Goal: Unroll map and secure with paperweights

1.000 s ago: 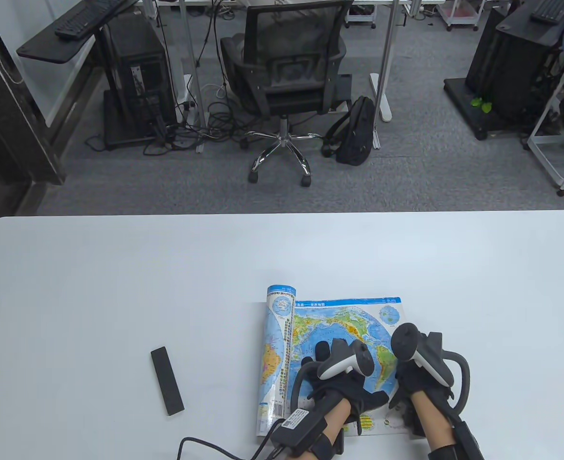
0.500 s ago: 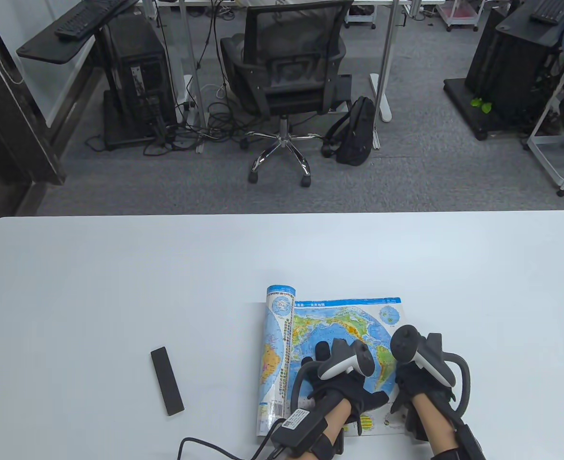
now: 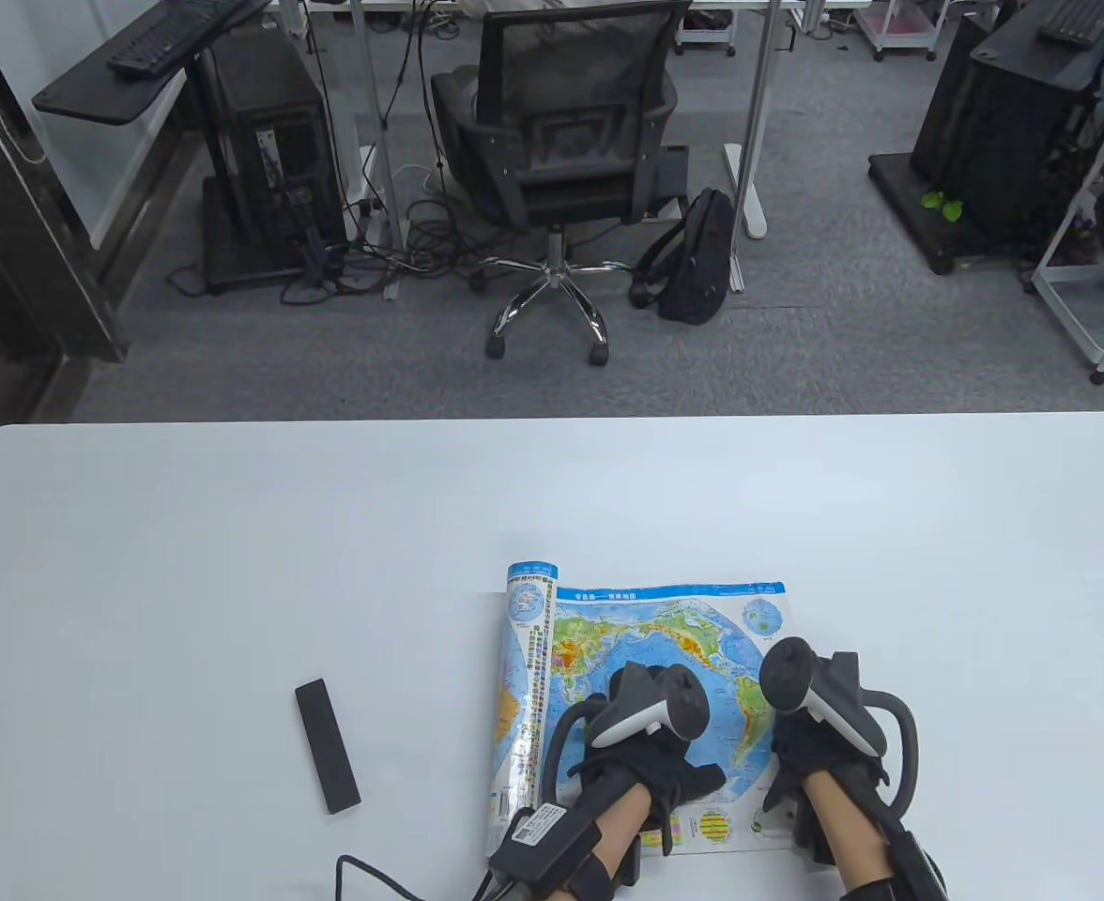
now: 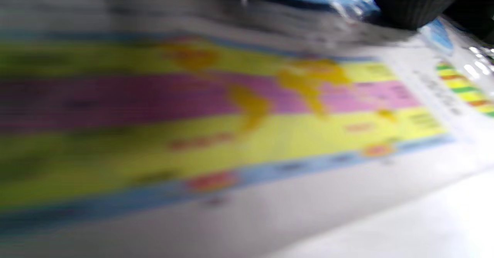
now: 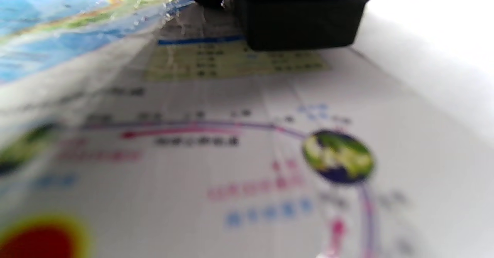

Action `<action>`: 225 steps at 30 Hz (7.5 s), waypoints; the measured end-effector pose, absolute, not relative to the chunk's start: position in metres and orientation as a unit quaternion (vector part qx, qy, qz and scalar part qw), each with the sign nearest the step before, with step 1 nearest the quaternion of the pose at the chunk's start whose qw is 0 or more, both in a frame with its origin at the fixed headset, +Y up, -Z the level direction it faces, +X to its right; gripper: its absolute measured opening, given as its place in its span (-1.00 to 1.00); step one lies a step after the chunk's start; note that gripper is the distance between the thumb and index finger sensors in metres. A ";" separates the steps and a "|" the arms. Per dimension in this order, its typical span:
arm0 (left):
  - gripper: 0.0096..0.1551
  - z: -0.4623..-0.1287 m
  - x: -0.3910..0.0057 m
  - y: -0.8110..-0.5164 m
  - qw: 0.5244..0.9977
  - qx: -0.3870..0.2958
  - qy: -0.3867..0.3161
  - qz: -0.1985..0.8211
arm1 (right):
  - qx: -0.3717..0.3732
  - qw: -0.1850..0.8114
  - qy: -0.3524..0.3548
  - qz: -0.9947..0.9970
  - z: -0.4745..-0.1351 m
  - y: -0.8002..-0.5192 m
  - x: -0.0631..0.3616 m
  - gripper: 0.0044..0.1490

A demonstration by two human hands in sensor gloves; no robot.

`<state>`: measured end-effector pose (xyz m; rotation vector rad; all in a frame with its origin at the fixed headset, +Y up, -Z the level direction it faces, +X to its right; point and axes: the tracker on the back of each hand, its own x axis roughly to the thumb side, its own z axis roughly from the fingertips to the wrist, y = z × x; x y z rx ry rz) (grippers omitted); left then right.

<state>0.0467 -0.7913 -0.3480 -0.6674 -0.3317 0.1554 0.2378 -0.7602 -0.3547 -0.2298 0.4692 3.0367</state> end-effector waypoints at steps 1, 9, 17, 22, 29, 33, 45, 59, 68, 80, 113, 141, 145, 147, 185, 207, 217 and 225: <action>0.04 -0.348 0.042 -0.792 0.929 -0.326 -0.159 0.074 | -0.074 0.030 0.152 0.985 -0.355 -0.760 0.238 -0.28; 0.10 -0.344 -0.029 -0.794 0.935 -0.333 -0.105 0.067 | -0.075 0.028 0.155 0.985 -0.355 -0.760 0.237 -0.28; 0.11 -0.334 -0.093 -0.796 0.943 -0.314 -0.073 0.084 | -0.076 0.023 0.160 0.984 -0.355 -0.760 0.236 -0.28; 0.13 -0.328 -0.119 -0.798 0.944 -0.311 -0.053 0.099 | -0.076 0.023 0.161 0.984 -0.356 -0.760 0.236 -0.28; 0.08 -0.324 -0.141 -0.796 0.946 -0.306 -0.040 0.100 | -0.076 0.020 0.166 0.983 -0.356 -0.760 0.235 -0.28; 0.05 -0.325 -0.149 -0.793 0.951 -0.291 -0.044 0.095 | -0.076 0.016 0.170 0.982 -0.357 -0.760 0.234 -0.27; -0.11 -0.326 -0.176 -0.789 0.959 -0.252 -0.058 0.113 | -0.080 -0.018 0.197 0.977 -0.360 -0.759 0.227 -0.26; -0.13 -0.328 -0.179 -0.790 0.952 -0.265 -0.057 0.139 | -0.081 -0.003 0.201 0.976 -0.362 -0.746 0.209 -0.15; -0.15 -0.330 -0.181 -0.790 0.951 -0.265 -0.058 0.147 | 0.101 0.036 0.225 0.968 -0.363 -0.731 0.105 0.03; -0.16 -0.331 -0.184 -0.790 0.947 -0.268 -0.060 0.166 | 0.231 0.049 0.311 0.921 -0.363 -0.762 -0.007 -0.04; 0.00 -0.315 -0.251 -0.761 0.949 -0.212 0.079 0.218 | 0.189 0.060 0.319 0.927 -0.362 -0.780 -0.027 -0.19; -0.19 -0.315 -0.259 -0.769 0.972 -0.168 0.140 0.080 | 0.187 0.061 0.328 0.924 -0.363 -0.779 -0.027 -0.19; -0.19 -0.314 -0.259 -0.766 0.975 -0.141 0.144 0.096 | 0.187 0.060 0.330 0.923 -0.363 -0.779 -0.027 -0.18; -0.19 -0.314 -0.257 -0.762 0.974 -0.132 0.151 0.103 | 0.187 0.058 0.334 0.922 -0.363 -0.779 -0.027 -0.18; -0.27 -0.329 -0.162 -0.767 0.988 -0.115 0.067 0.075 | 0.200 0.074 0.339 0.916 -0.363 -0.779 -0.023 -0.07; -0.08 -0.324 -0.141 -0.661 0.973 -0.054 -0.037 0.221 | 0.224 0.254 0.136 0.931 -0.334 -0.653 0.108 0.05; -0.04 -0.288 -0.107 -0.649 0.907 0.032 -0.199 0.369 | 0.247 0.318 0.069 0.913 -0.297 -0.635 0.157 0.15; 0.04 -0.278 -0.090 -0.677 0.881 0.060 -0.256 0.393 | 0.249 0.339 0.066 0.905 -0.285 -0.670 0.176 0.18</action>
